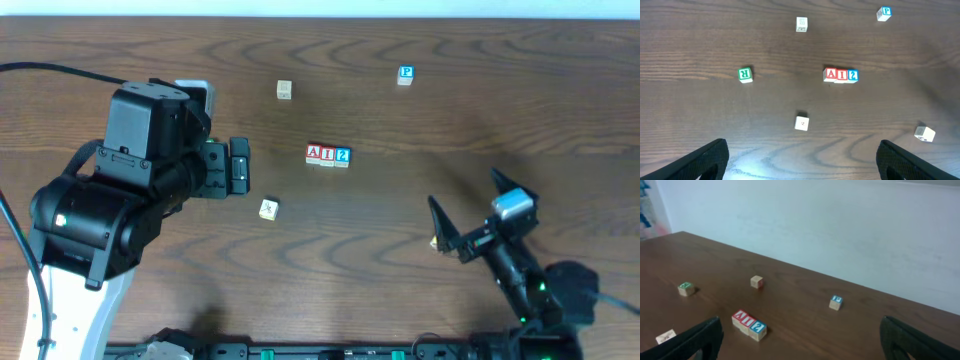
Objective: Spell out Ai2
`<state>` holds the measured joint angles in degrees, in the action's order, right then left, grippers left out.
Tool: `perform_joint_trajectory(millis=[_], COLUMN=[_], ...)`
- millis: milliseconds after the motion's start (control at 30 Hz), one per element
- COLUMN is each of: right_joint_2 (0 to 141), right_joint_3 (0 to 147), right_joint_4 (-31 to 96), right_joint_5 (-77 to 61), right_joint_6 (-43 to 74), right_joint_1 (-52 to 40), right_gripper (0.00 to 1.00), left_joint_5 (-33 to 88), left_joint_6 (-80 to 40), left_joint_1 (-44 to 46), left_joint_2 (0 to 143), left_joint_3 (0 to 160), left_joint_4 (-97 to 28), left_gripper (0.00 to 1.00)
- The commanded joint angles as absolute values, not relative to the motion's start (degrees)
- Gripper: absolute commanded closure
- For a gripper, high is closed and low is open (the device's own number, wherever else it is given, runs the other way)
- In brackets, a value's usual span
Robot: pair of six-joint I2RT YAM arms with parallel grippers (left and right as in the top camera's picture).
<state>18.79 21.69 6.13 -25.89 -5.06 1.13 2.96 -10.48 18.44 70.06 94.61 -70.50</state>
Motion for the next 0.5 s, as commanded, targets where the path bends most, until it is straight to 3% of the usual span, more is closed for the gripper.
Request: perform_joint_trajectory(millis=[0,467], right_joint_2=[14.9,12.2], right_joint_3=[18.6,4.3], right_joint_4=[5.8,0.8], right_joint_5=[-28.5,-19.1], right_joint_6=[-5.8,2.2], right_joint_1=[3.4,3.3], right_gripper=[0.01,0.01], left_joint_5=[2.4,2.4], left_joint_6=[-10.5,-10.5], left_joint_1=[18.4,18.4], left_joint_2=[70.0,70.0], left_joint_3=[95.7,95.7], left_joint_4=[-70.7,-70.7], left_gripper=[0.04,0.05])
